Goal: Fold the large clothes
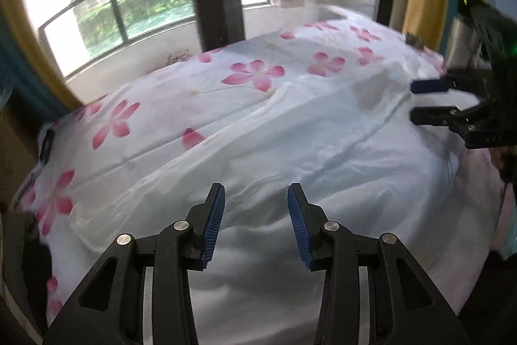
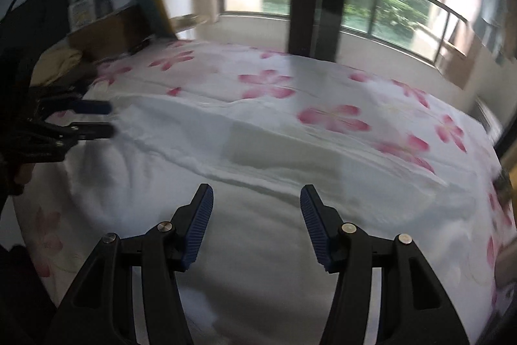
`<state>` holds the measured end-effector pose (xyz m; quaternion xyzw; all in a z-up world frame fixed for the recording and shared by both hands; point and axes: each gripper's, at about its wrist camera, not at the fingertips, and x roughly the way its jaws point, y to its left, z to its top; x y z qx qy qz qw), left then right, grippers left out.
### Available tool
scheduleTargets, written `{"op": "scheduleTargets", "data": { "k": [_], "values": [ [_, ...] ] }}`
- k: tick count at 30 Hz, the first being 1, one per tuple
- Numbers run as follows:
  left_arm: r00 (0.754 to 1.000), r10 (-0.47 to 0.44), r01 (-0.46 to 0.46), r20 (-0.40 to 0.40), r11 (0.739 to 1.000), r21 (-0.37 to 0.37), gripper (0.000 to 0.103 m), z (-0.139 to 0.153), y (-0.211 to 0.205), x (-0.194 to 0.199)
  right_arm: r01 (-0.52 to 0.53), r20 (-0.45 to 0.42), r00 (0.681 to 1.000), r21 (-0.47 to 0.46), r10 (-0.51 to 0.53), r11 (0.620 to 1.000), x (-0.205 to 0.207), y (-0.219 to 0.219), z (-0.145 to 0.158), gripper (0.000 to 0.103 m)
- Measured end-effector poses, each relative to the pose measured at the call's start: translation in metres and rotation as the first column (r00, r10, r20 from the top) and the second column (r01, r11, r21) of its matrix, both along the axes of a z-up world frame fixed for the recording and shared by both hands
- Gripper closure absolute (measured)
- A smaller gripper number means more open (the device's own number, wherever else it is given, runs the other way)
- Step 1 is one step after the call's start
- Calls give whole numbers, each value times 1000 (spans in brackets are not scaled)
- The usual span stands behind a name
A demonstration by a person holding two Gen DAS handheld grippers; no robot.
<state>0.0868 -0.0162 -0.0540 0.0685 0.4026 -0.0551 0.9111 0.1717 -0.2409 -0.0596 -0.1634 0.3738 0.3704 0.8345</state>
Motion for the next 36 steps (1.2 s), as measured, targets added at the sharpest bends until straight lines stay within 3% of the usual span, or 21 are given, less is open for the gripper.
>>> {"op": "scheduleTargets", "data": {
  "k": [5,14,15,16,20,21,28,34,36],
  "values": [
    [998,-3,4,-59,1000,17,60,-12,-1,9,-33,1,999,-52,33,998,2,14,-12,47],
    [999,-22,23,-43,1000,7,62,-14,6,15,-63,34,997,-106,67,992,9,25,-19,48],
    [999,-28,28,-42,1000,6,69,-15,7,16,-65,36,997,-100,69,993,9,25,-19,51],
    [999,-30,30,-40,1000,3,74,-14,7,16,-69,30,997,-92,72,993,11,26,-19,64],
    [999,-39,39,0,999,-19,90,-6,8,17,-92,23,995,-54,93,994,13,27,-14,90],
    [999,-40,40,6,999,-20,94,-5,8,18,-86,32,996,-57,88,995,15,29,-13,101],
    [998,-55,56,21,997,-58,96,6,15,26,-83,49,995,-9,84,996,31,32,4,102],
    [998,-56,54,-22,994,-92,96,9,22,41,-73,57,996,14,72,997,60,40,13,102],
    [998,-45,42,-39,995,-95,89,9,24,47,-79,68,995,8,78,997,69,46,16,102]
  ]
}}
